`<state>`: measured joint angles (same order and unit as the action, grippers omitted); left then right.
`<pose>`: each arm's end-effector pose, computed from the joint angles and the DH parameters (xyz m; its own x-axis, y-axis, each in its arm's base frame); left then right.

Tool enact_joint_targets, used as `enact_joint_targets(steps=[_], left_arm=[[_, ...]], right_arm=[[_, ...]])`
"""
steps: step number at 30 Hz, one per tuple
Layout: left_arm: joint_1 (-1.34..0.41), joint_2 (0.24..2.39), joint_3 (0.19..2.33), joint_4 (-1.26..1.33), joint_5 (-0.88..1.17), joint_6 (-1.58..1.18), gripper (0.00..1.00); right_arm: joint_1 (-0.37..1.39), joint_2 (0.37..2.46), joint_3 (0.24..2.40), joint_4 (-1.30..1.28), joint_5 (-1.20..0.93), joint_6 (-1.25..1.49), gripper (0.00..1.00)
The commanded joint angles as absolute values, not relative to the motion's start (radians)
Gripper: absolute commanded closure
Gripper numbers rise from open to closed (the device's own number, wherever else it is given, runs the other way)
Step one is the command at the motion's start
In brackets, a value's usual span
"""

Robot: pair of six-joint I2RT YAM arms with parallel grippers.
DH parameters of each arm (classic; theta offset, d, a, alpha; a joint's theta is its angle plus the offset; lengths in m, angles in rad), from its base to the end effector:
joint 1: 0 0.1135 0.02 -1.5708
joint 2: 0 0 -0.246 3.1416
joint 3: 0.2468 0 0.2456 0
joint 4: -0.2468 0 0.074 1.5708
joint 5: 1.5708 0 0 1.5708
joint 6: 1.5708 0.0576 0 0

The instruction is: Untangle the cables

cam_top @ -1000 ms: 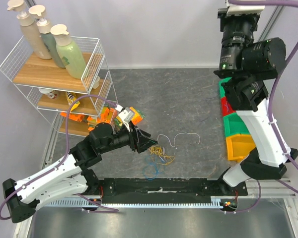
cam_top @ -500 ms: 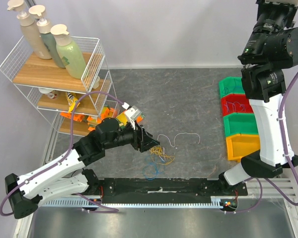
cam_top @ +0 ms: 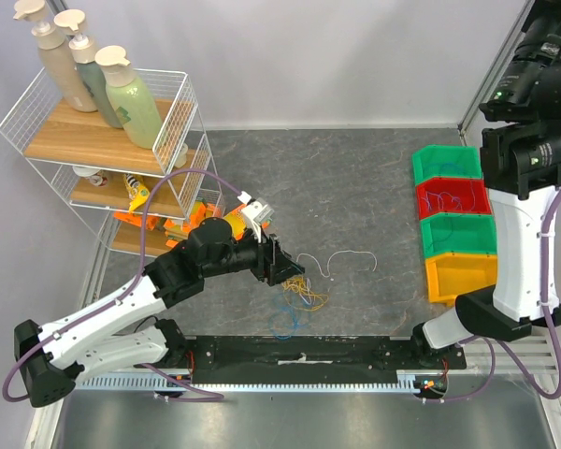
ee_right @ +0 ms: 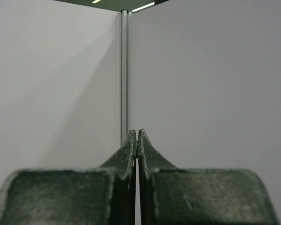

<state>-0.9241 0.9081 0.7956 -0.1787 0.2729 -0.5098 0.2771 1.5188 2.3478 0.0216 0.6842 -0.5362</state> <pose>0.1298 -0.1977 0.3031 -0.6020 0.0174 -0.7983 0.7222 0.4384 -0.5350 0.2044 0.0203 0.6645 0.5250 -0.2623 -0.8097 0.5318 0.8438 0.0715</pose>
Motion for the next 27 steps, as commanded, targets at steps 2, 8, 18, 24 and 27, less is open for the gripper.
enact_joint_targets(steps=[2,8,18,24,27], left_arm=[[-0.919,0.91,0.833,-0.164,0.308,-0.468,0.32],[-0.92,0.911,0.854,-0.189,0.348,-0.453,0.31],[-0.916,0.991,0.994,-0.273,0.272,-0.318,0.28],[-0.862,1.113,1.155,-0.366,0.287,-0.207,0.27],[-0.78,1.182,1.299,-0.443,0.357,-0.212,0.27]], right_arm=[[0.242,1.491,2.347,0.041,0.676,-0.54,1.0],[0.172,1.493,2.272,0.054,0.703,-0.529,1.0],[0.006,1.471,2.109,0.057,0.69,-0.477,1.0],[-0.136,1.459,1.993,0.019,0.712,-0.318,1.0],[-0.158,1.474,2.029,-0.048,0.671,-0.226,1.0]])
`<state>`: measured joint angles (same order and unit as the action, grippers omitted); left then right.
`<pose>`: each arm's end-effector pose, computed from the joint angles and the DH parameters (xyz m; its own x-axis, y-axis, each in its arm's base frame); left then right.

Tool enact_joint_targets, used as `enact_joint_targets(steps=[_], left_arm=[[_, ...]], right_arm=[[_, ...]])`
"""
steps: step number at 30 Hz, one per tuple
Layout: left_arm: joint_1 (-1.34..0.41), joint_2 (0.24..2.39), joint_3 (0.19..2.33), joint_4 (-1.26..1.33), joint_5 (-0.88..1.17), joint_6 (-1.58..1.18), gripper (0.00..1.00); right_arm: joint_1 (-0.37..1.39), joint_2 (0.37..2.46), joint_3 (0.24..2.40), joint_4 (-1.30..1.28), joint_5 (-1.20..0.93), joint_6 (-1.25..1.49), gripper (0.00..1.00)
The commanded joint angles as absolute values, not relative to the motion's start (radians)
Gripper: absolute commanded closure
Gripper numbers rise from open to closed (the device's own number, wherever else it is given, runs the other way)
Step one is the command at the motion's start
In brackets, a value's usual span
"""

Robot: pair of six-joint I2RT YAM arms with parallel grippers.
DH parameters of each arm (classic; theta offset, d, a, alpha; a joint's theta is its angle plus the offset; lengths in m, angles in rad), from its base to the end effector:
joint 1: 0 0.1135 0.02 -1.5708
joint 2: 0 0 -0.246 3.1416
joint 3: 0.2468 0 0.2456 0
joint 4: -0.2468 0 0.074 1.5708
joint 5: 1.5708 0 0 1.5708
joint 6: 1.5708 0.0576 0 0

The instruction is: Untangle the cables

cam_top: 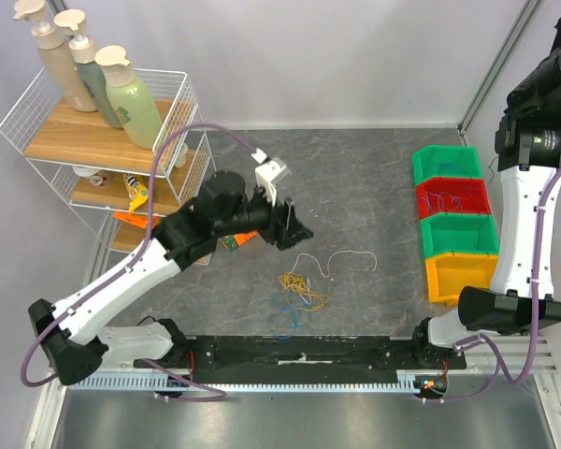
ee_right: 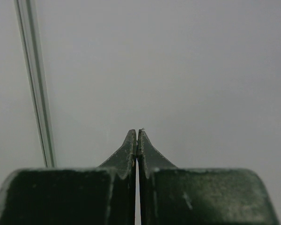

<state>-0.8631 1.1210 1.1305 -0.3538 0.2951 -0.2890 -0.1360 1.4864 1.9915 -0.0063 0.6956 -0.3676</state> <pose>0.1642 -0.2177 0.3537 -0.4682 0.1279 -0.8743 0.8049 0.4699 -0.3624 0.2748 -0.0749 0.5829 0.2045 -0.3064 -0.9297 0.7878 0.6153 -0.0295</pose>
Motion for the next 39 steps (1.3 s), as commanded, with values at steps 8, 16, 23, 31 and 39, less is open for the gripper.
enact_joint_targets(steps=[8,16,23,31,39], left_arm=[[-0.727,1.269,1.534,-0.67,0.281,-0.147,0.27],[-0.628,1.31,1.543,-0.653,0.339,-0.144,0.26],[-0.563,1.339,1.532,-0.64,0.367,-0.124,0.27],[-0.506,1.371,1.511,-0.597,0.42,-0.141,0.27],[-0.44,1.373,1.436,-0.555,0.471,-0.201,0.28]], right_arm=[[-0.179,1.436,1.956,0.072,0.636,-0.011,1.0],[-0.179,1.419,1.986,-0.181,0.499,0.319,1.0],[-0.179,1.468,2.163,-0.373,0.502,0.267,1.0],[-0.181,1.503,2.209,-0.408,0.591,0.247,1.0],[-0.179,1.6,2.458,-0.439,0.539,0.255,1.0]])
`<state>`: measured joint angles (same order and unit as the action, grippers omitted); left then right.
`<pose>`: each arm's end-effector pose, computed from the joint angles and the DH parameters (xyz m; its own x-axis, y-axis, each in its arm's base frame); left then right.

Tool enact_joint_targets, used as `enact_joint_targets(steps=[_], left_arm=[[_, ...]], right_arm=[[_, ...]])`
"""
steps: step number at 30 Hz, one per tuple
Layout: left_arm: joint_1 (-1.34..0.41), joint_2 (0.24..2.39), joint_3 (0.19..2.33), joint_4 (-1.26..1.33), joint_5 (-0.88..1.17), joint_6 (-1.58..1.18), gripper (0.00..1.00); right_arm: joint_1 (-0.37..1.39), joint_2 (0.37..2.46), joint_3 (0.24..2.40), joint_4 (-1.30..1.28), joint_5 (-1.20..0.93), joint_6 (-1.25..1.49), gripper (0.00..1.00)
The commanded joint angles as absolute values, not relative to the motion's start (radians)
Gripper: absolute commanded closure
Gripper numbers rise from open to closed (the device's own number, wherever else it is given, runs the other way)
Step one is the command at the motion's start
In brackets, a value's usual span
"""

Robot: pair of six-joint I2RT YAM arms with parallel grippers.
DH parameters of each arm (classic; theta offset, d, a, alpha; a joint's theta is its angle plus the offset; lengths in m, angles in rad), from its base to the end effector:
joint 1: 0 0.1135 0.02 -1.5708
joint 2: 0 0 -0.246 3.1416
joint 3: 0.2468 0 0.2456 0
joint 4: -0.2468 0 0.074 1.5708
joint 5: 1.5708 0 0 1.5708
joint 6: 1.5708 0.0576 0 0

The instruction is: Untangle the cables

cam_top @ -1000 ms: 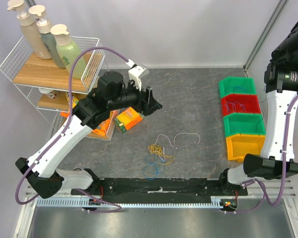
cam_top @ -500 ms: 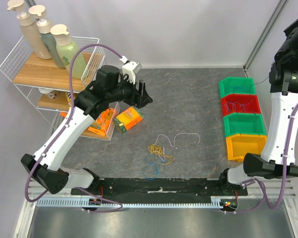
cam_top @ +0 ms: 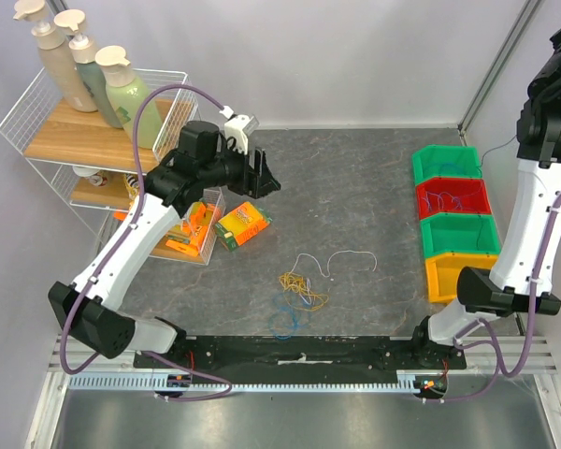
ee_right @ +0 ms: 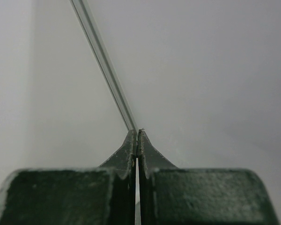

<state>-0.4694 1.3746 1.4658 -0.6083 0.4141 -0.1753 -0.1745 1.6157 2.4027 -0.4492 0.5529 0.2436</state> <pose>0.2695 -0.1627 0.3736 -0.5608 0.1054 -0.8212 0.6380 0.6872 -0.3475 0.2634 -0.0771 0.6111 0.4701 0.1256 -0.8736 0.5382 0.7437 0.3965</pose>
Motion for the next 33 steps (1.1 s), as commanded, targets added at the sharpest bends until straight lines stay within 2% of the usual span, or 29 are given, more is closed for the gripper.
enact_joint_targets(steps=[1,5,14,25,33], left_arm=[[-0.433,1.371,1.427,-0.549,0.482,-0.207,0.28],[-0.408,1.368,1.393,-0.523,0.535,-0.222,0.28],[-0.397,1.359,1.353,-0.483,0.586,-0.238,0.28],[-0.452,1.362,1.41,-0.538,0.591,-0.203,0.28],[-0.482,1.342,1.443,-0.575,0.583,-0.195,0.28]], right_arm=[[-0.179,1.583,2.426,-0.399,0.517,0.256,1.0],[-0.179,1.5,2.27,-0.267,0.498,0.252,1.0],[-0.179,1.46,2.296,-0.387,0.618,0.153,1.0],[-0.179,1.273,1.95,-0.417,0.773,0.192,1.0],[-0.179,1.172,1.714,-0.416,0.767,0.273,1.0]])
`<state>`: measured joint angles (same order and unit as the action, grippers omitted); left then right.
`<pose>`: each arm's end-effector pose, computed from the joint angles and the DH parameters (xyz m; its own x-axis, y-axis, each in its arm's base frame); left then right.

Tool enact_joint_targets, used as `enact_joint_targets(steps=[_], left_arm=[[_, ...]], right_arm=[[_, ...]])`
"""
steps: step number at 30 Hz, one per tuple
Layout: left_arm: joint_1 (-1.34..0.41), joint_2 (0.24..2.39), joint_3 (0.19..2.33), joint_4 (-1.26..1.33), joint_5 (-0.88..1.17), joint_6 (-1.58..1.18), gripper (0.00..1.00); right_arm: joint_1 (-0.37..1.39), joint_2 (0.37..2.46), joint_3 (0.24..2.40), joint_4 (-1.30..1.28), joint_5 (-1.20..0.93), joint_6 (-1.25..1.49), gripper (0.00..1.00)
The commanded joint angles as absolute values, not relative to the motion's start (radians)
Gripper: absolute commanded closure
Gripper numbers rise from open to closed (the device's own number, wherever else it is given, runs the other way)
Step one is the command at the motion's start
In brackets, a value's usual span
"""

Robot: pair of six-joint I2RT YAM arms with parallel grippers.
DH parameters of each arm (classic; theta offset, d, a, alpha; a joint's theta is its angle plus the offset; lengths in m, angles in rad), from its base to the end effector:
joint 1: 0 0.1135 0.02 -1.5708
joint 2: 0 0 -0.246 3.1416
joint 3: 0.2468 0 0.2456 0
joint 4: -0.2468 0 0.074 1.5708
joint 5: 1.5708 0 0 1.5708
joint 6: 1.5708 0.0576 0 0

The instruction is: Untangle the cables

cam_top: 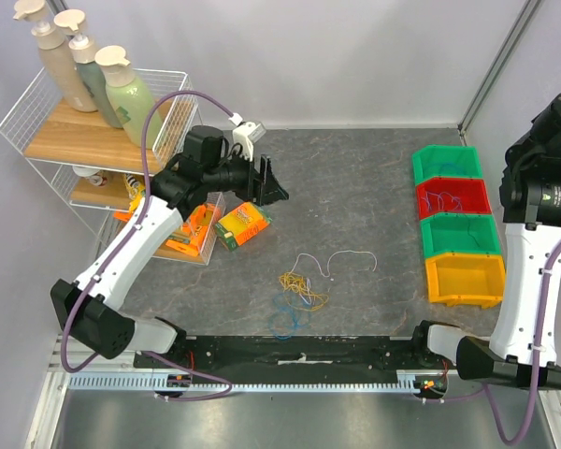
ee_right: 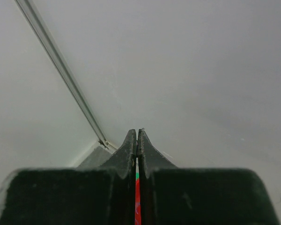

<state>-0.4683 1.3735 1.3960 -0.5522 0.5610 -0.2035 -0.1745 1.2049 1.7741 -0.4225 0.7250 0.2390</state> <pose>0.2668 -0.1693 0.3580 -0.6016 0.1125 -0.7908 0.6844 0.5831 -0.4377 0.2062 -0.0751 0.5392 0.3236 0.1229 -0.9382 0.7199 0.6115 0.3284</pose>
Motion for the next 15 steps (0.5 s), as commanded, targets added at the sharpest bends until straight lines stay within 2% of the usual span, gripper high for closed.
enact_joint_targets(steps=[1,9,15], left_arm=[[-0.48,1.335,1.443,-0.578,0.578,-0.193,0.28],[-0.483,1.27,1.453,-0.615,0.534,-0.175,0.28],[-0.483,1.217,1.465,-0.626,0.555,-0.184,0.28]], right_arm=[[-0.178,1.167,1.701,-0.417,0.791,0.268,1.0],[-0.179,1.198,1.683,-0.387,1.041,0.091,1.0],[-0.179,1.18,1.548,-0.371,0.915,0.233,1.0]])
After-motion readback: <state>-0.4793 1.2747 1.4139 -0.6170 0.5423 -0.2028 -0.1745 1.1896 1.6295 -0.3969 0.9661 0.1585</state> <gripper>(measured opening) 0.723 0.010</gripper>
